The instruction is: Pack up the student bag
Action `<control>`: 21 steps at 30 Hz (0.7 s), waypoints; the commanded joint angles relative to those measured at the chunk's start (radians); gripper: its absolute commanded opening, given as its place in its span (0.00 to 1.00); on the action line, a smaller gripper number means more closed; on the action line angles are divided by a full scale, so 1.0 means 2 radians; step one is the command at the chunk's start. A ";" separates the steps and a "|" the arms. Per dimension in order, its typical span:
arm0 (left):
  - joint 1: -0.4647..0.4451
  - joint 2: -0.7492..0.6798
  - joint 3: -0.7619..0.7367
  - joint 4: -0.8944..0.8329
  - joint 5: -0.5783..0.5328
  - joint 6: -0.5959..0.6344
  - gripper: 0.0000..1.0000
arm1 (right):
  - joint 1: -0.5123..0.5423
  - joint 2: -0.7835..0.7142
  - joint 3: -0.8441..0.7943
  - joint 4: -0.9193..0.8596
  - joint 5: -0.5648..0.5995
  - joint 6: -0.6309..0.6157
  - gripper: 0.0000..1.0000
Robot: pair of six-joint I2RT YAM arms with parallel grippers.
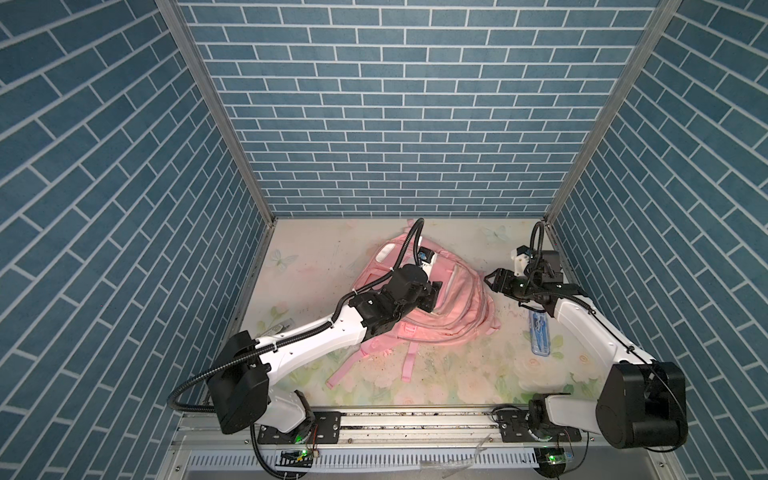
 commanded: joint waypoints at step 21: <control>0.120 -0.140 -0.182 -0.058 0.058 0.418 0.78 | 0.001 0.169 0.038 -0.030 -0.065 -0.067 0.10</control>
